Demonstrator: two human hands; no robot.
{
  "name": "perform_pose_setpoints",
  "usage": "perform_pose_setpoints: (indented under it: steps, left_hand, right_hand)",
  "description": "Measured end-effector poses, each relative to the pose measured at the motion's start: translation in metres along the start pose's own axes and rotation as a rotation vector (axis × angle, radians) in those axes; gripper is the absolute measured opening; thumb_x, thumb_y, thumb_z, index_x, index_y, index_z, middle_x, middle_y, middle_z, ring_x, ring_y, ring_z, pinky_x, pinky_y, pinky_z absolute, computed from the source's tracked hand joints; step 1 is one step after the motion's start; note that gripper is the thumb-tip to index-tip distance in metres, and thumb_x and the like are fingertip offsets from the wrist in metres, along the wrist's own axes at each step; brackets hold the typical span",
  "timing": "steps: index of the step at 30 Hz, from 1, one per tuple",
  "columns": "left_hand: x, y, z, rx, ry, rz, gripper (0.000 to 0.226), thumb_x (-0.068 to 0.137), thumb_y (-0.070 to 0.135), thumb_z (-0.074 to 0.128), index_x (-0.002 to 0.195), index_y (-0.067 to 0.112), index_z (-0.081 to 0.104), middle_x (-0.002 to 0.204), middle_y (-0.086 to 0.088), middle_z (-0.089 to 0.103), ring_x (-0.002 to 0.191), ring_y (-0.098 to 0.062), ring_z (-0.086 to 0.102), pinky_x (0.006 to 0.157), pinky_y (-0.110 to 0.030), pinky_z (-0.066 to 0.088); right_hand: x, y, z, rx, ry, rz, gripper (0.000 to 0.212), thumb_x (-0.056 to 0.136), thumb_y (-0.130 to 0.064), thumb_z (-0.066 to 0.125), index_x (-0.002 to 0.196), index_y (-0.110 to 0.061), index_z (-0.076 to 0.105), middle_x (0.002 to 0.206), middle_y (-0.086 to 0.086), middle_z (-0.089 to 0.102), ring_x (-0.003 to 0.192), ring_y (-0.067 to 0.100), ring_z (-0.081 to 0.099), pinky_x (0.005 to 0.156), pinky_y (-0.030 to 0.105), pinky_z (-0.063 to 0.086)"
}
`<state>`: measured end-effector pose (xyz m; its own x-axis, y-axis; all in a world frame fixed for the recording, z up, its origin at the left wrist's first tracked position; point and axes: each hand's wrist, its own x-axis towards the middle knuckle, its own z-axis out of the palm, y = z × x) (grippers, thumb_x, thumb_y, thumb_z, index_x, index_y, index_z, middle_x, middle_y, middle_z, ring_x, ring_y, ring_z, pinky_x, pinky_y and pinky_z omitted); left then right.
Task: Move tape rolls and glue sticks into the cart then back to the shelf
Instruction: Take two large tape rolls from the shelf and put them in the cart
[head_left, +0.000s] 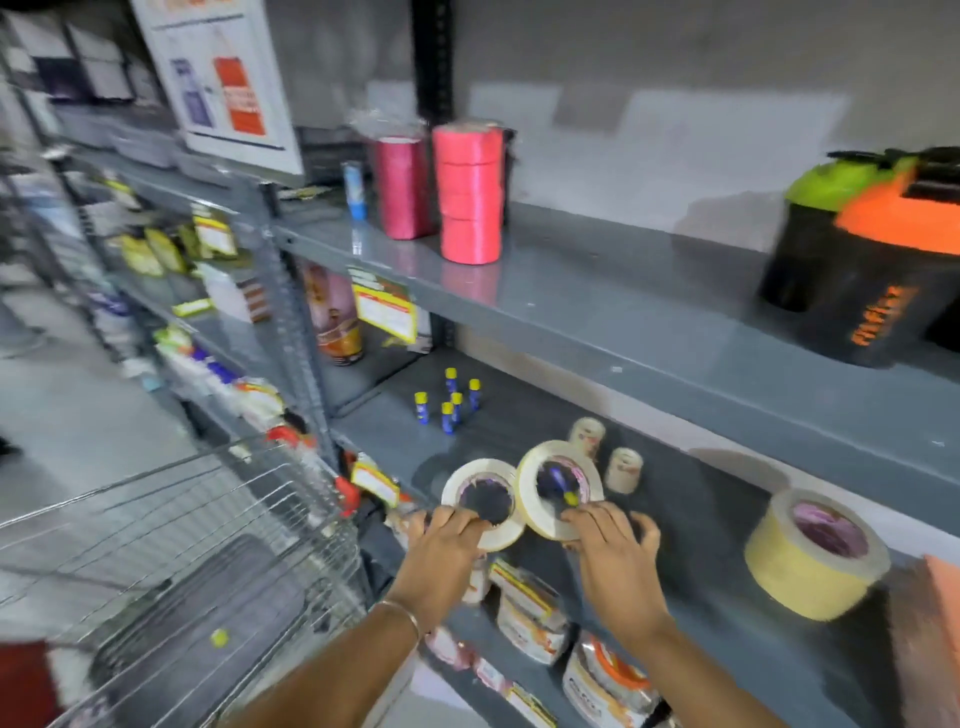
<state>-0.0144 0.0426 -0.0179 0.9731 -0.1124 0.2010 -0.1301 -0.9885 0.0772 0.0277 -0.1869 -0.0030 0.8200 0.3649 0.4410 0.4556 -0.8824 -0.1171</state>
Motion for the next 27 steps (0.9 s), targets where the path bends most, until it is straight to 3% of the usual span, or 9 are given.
perform_pose_setpoints:
  steps: [3,6,8,11,16,18,22,27]
  left_hand:
    - [-0.026,-0.061,-0.018,0.063,0.036,-0.151,0.036,0.076,0.027,0.059,0.11,0.035,0.058,0.108,0.016,0.061,0.097,-0.013,0.049,0.079,-0.037,0.028]
    - [-0.063,-0.129,-0.035,0.108,0.038,-0.316,0.034,0.078,0.034,0.045,0.11,0.034,0.058,0.103,0.012,0.065,0.091,-0.017,0.055,0.073,-0.038,0.04]
    - [-0.089,-0.171,-0.043,0.138,0.024,-0.409,0.033,0.076,0.03,0.057,0.109,0.032,0.057,0.101,0.009,0.065,0.089,-0.021,0.057,0.072,-0.038,0.038]
    - [-0.129,-0.228,-0.052,0.141,0.014,-0.543,0.036,0.071,0.031,0.075,0.105,0.031,0.062,0.101,0.01,0.065,0.09,-0.023,0.061,0.077,-0.041,0.036]
    - [-0.186,-0.327,-0.044,0.154,-0.072,-0.737,0.036,0.069,0.036,0.077,0.1,0.032,0.06,0.097,0.011,0.063,0.091,-0.021,0.059,0.075,-0.039,0.033]
    - [-0.204,-0.366,-0.031,0.144,-0.135,-0.789,0.038,0.069,0.037,0.077,0.103,0.031,0.063,0.102,0.011,0.065,0.094,-0.02,0.06,0.077,-0.039,0.039]
    - [-0.231,-0.423,0.013,0.101,-0.263,-0.84,0.044,0.064,0.041,0.078,0.105,0.03,0.064,0.102,0.009,0.068,0.093,-0.02,0.064,0.074,-0.04,0.05]
    - [-0.243,-0.459,0.081,-0.004,-0.466,-0.827,0.036,0.053,0.042,0.083,0.084,0.026,0.07,0.088,0.005,0.072,0.086,-0.021,0.068,0.06,-0.037,0.056]
  right_hand:
    - [0.039,-0.05,0.017,0.022,-0.045,-0.116,0.049,0.068,-0.012,0.078,0.109,-0.032,0.06,0.112,-0.011,0.062,0.111,0.012,0.054,0.092,0.046,0.033]
    - [0.073,-0.117,0.039,0.1,-0.038,-0.258,0.032,0.076,-0.02,0.053,0.106,-0.031,0.06,0.107,-0.009,0.063,0.107,0.016,0.059,0.092,0.046,0.034]
    - [0.092,-0.162,0.057,0.14,-0.074,-0.338,0.033,0.075,-0.022,0.049,0.105,-0.032,0.059,0.106,-0.011,0.062,0.106,0.015,0.058,0.094,0.044,0.031]
    - [0.113,-0.228,0.088,0.208,-0.118,-0.434,0.036,0.072,-0.018,0.067,0.103,-0.033,0.058,0.101,-0.013,0.061,0.104,0.013,0.058,0.093,0.042,0.031]
    - [0.144,-0.342,0.147,0.254,-0.196,-0.621,0.024,0.076,-0.019,0.056,0.097,-0.031,0.061,0.094,-0.009,0.062,0.096,0.018,0.061,0.084,0.041,0.031]
    - [0.154,-0.381,0.176,0.24,-0.283,-0.699,0.025,0.077,-0.019,0.05,0.098,-0.032,0.059,0.093,-0.011,0.061,0.093,0.017,0.06,0.082,0.04,0.033]
    - [0.171,-0.44,0.235,0.173,-0.534,-0.832,0.033,0.073,-0.017,0.069,0.103,-0.026,0.062,0.1,-0.007,0.064,0.096,0.02,0.06,0.085,0.043,0.039]
    - [0.182,-0.488,0.299,0.021,-0.834,-0.977,0.033,0.07,-0.015,0.076,0.101,-0.021,0.067,0.1,0.003,0.07,0.095,0.028,0.065,0.078,0.047,0.05]
